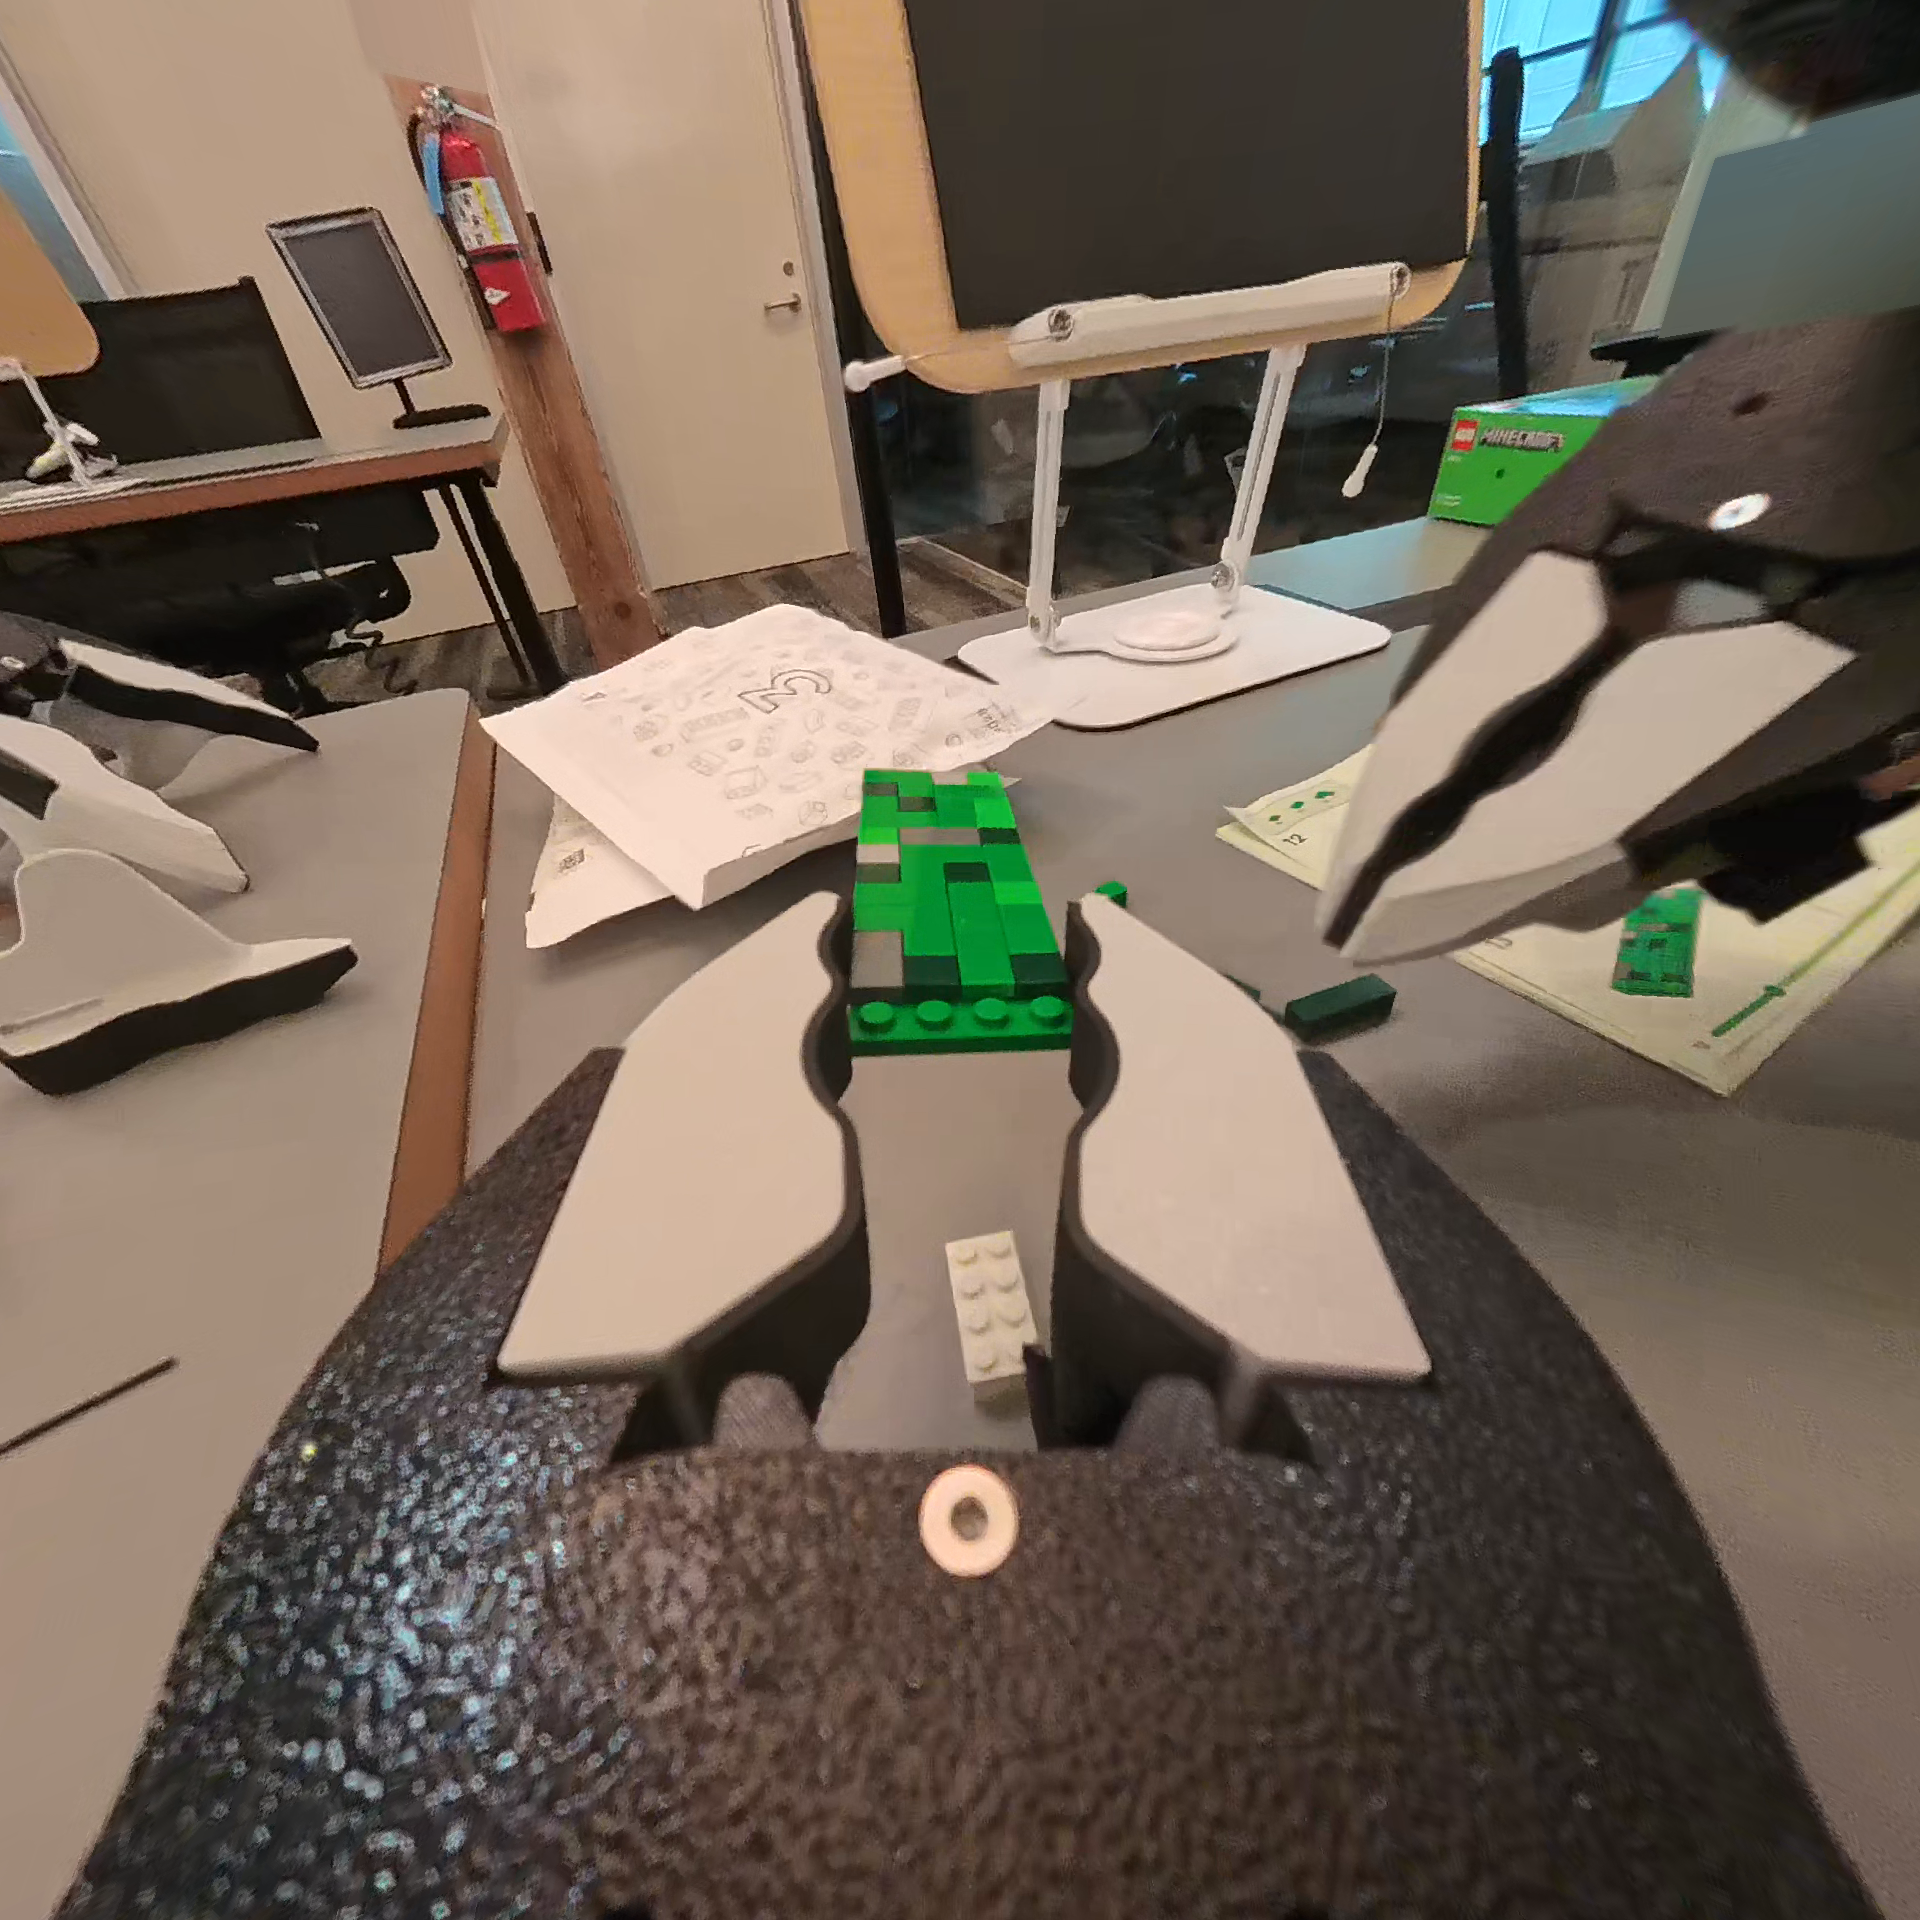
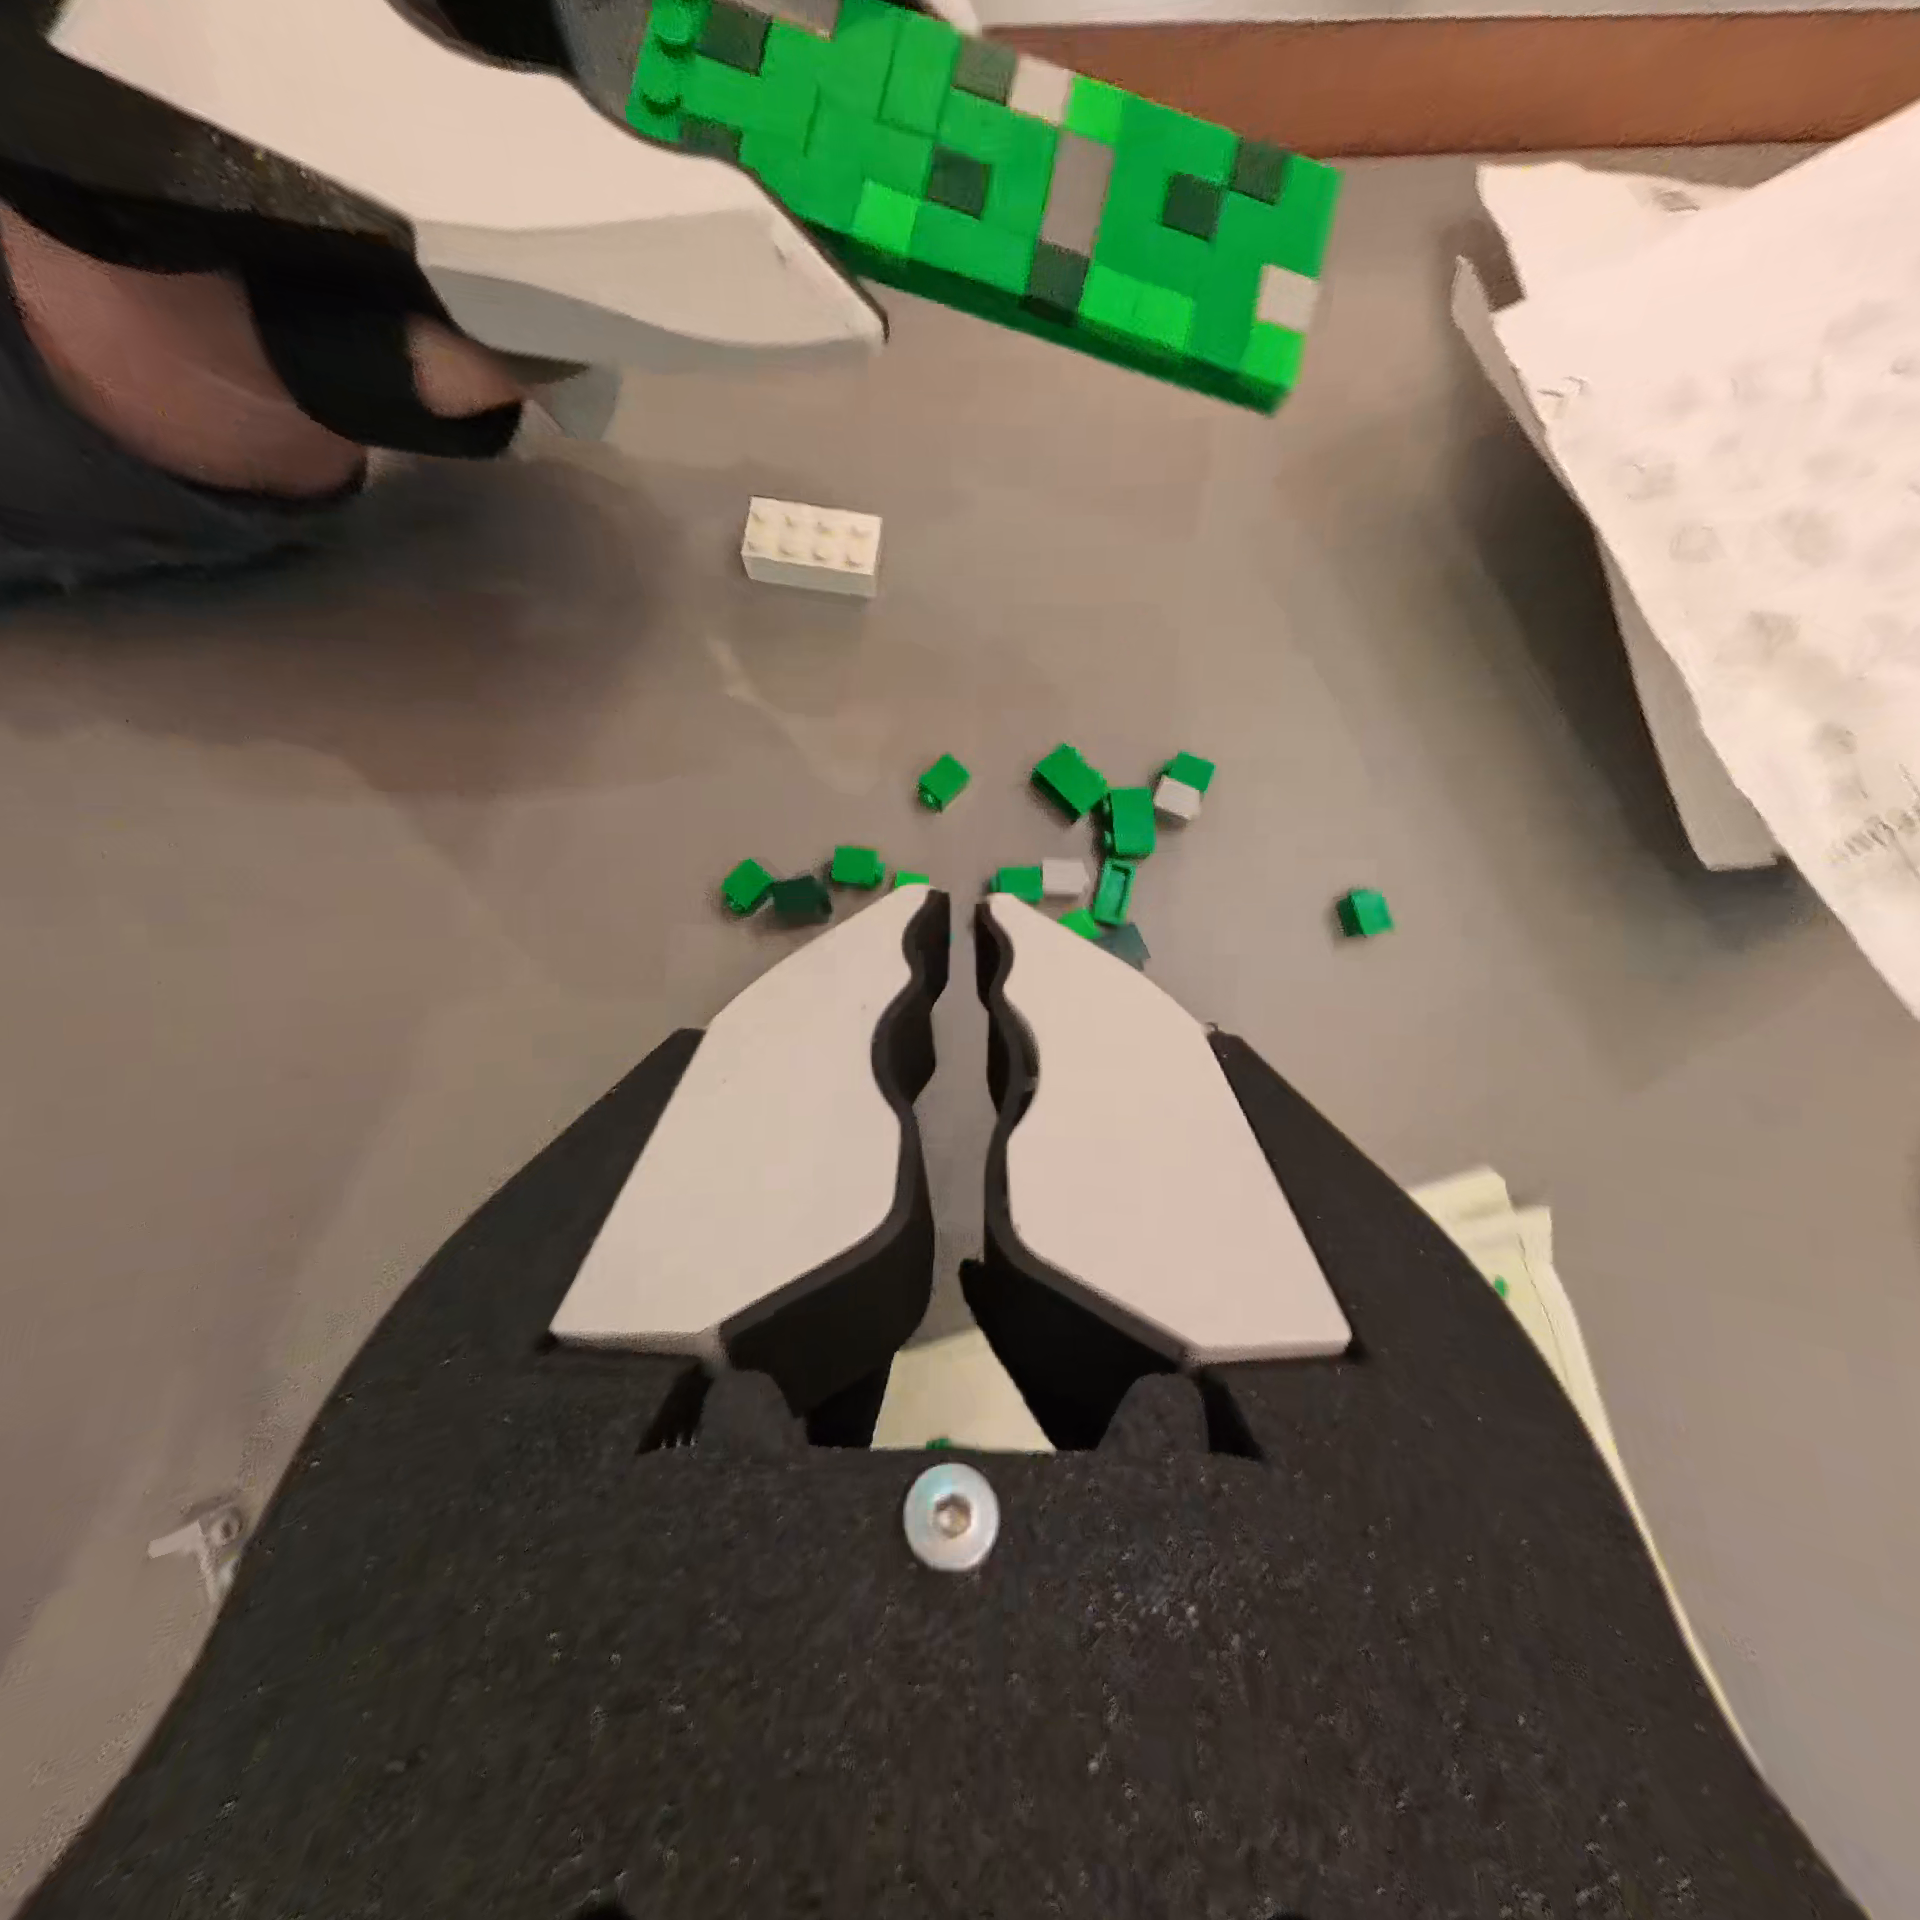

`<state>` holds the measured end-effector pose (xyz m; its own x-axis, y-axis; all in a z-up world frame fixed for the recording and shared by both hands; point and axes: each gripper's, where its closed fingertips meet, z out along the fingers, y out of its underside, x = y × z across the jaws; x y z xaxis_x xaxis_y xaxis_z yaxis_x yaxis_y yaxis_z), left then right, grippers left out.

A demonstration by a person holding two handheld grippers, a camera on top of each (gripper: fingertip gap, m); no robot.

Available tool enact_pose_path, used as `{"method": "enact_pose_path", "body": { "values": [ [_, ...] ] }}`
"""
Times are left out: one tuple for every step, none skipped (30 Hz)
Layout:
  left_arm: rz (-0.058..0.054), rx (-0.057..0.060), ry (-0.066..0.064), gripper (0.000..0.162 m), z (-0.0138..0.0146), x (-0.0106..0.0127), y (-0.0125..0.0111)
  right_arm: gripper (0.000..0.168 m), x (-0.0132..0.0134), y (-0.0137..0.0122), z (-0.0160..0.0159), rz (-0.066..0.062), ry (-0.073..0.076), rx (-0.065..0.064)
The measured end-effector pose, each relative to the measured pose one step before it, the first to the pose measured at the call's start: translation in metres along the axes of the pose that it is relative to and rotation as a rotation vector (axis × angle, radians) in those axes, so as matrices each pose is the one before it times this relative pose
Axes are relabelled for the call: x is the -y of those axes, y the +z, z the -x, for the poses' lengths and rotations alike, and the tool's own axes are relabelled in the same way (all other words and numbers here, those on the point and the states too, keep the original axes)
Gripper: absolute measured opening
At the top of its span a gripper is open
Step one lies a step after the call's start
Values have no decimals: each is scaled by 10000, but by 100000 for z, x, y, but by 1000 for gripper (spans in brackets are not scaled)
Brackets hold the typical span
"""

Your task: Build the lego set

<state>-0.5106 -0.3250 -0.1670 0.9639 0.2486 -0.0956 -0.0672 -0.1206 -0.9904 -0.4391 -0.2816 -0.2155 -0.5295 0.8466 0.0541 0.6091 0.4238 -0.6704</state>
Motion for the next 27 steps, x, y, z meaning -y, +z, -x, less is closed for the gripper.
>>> {"method": "enact_pose_path", "body": {
  "values": [
    [20,-85,110,38,-268,19,106,5,62,625,221,193,-94,204],
    [42,-57,136,38,-247,-12,105,6,-109,559,151,223,-95,113],
    [42,-55,141,38,-249,-16,105,7,-221,530,108,237,-61,53],
    [35,-64,114,38,-228,-31,97,7,-260,463,229,218,-69,115],
    [17,-74,66,38,-222,2,70,8,-256,394,236,171,-82,106],
    [-8,-85,7,38,-220,24,61,9,-251,330,146,166,-77,39],
    [-32,-97,-44,38,-221,54,38,10,-164,238,63,95,-88,-21],
    [-38,-104,-67,38,-233,67,24,10,-53,165,31,16,-58,-51],
    [-30,-100,-59,38,-232,48,19,12,53,108,31,-33,-21,-50],
    [-22,-78,-21,38,-203,59,6,17,65,75,34,-2,-8,-41],
    [-11,-39,24,38,-130,66,5,20,-10,46,-37,58,-35,-66],
    [-13,-22,45,38,-97,78,-16,20,-46,43,-107,67,-92,-110],
    [-16,-14,45,38,-67,69,-18,20,-154,68,-95,126,-70,-64],
    [-8,-5,40,38,-39,55,-31,20,-245,108,-41,174,-1,20],
    [-3,-6,32,38,-31,30,-9,20,-197,114,25,103,47,113],
    [-5,-9,21,38,-21,29,-13,20,-72,101,57,2,97,155],
    [-8,-4,17,38,-7,30,-20,19,-27,103,-5,-20,109,136],
    [-1,0,18,38,-5,14,-4,17,13,109,0,-7,74,115],
    [9,1,18,38,5,-1,-9,16,19,112,-25,22,35,80],
    [13,-4,18,38,-2,-4,-2,15,3,126,14,65,15,88],
    [11,-11,15,38,-17,-10,10,14,11,106,-34,78,29,43],
    [8,-14,22,38,-33,-5,-1,11,73,35,-86,46,20,0],
    [9,-12,34,38,-34,-4,6,10,26,20,-109,80,31,-13],
    [14,-6,46,38,-26,2,0,9,12,10,-48,75,25,12],
    [12,5,52,38,-16,5,0,8,-6,9,-20,59,-1,25],
    [6,5,44,38,-17,21,-17,8,-1,0,-27,28,-46,-11],
    [-3,3,30,39,-11,30,-7,8,10,5,40,-15,-109,-13]
  ]
}}
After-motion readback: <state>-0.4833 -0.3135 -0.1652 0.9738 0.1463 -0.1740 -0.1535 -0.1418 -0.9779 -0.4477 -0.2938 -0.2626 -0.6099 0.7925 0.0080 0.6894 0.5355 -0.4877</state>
